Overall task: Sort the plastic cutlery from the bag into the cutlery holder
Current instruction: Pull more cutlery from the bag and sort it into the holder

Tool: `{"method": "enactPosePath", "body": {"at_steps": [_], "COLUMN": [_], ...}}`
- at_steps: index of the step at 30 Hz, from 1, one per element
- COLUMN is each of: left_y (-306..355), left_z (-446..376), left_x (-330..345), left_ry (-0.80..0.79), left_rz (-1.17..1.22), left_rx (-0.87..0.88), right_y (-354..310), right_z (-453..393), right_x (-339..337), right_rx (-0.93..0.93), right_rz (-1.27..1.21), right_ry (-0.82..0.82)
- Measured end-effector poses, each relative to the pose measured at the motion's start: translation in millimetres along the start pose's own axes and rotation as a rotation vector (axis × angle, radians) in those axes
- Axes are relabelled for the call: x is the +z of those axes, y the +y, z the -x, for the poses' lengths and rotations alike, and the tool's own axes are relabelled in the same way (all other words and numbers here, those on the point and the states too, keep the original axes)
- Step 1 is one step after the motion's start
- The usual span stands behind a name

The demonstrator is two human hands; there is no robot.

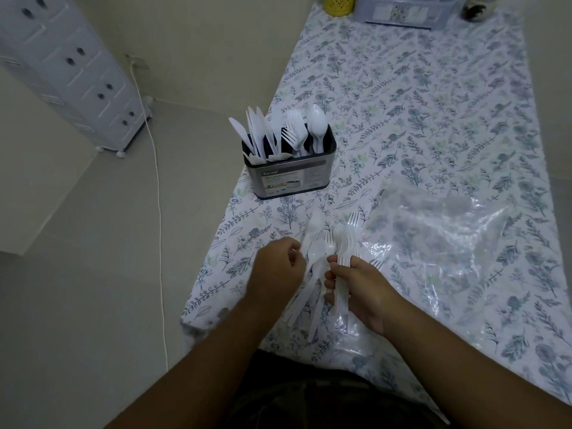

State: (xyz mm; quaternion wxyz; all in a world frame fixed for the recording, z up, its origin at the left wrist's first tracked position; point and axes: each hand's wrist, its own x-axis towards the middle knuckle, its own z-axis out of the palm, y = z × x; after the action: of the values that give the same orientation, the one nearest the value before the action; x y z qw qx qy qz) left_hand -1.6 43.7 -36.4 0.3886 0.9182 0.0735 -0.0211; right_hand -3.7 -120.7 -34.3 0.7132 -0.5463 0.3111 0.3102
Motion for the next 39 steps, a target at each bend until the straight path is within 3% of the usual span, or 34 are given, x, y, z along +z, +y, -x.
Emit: {"method": "enactPosePath", "body": {"at_steps": [5, 11, 14, 20, 24, 30, 35, 39], "left_y": [27, 37, 31, 30, 32, 37, 48, 75], "left_z": [20, 23, 20, -22, -56, -64, -63, -53], "left_x": [24, 36, 41, 44, 59, 68, 57, 46], "left_ry": [-0.166, -0.217, -0.253, -0.140, -0.225, -0.263, -0.128, 0.066], "left_rz": [-0.069, -0.047, 0.041, -0.118, -0.261, -0.189, 0.073, 0.308], "left_rx": [0.046, 0.206, 0.152, 0.006, -0.144, -0.185, -0.228, -0.002], "right_y": [1, 2, 2, 7, 3, -3, -3, -9], "right_z": [0, 2, 2, 2, 5, 7, 5, 4], "right_x": [-5, -14, -25, -37, -42, -53, -58, -55], "right_rx": [-0.034, -0.038, -0.014, 0.001, 0.016, -0.025, -0.099, -0.182], "right_rz": [0.010, 0.063, 0.037, 0.048, -0.002, -0.026, 0.022, 0.050], "right_ry": [0.022, 0.062, 0.054, 0.119, 0.124, 0.149, 0.183, 0.174]}}
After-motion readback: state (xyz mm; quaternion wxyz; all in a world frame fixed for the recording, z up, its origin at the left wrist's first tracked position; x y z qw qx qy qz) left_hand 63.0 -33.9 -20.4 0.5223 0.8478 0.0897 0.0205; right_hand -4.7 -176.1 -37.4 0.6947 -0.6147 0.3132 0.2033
